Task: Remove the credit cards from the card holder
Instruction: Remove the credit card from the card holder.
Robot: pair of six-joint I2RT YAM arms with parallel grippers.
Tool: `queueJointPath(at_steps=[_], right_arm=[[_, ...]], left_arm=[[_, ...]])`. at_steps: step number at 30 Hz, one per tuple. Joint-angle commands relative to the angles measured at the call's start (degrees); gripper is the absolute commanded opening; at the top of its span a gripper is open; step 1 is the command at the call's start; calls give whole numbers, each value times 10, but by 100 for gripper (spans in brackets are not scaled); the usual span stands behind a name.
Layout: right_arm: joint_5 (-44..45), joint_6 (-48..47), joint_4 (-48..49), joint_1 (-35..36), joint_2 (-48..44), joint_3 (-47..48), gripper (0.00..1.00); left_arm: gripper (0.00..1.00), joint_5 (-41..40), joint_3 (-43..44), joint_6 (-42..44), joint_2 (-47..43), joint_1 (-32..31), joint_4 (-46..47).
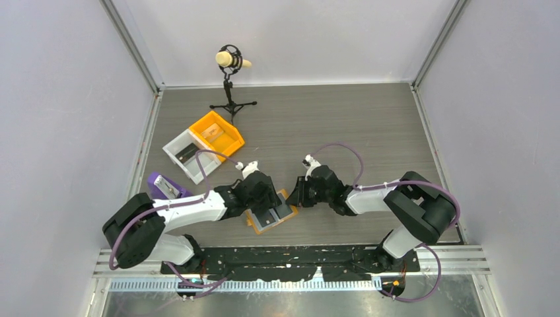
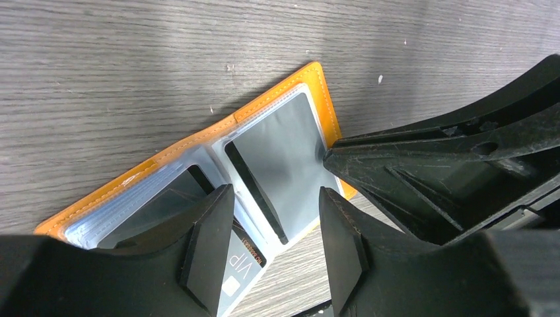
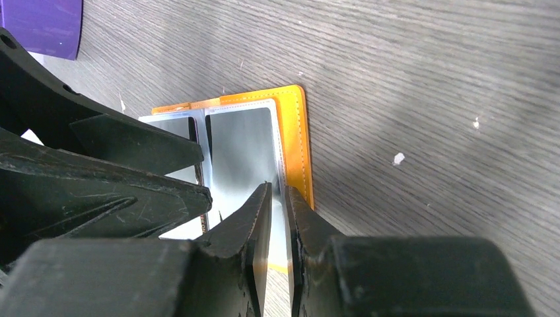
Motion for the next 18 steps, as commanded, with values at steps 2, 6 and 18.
queueJointPath(at_steps=[2, 6, 18], right_arm=[[18, 7, -33, 3, -16, -28, 21], [23, 16, -29, 3, -24, -41, 21], [34, 36, -14, 3, -35, -62, 21]], left_arm=[[53, -20, -9, -23, -5, -5, -23], [52, -12, -19, -42, 5, -12, -3], [48, -22, -20, -83, 19, -40, 1]])
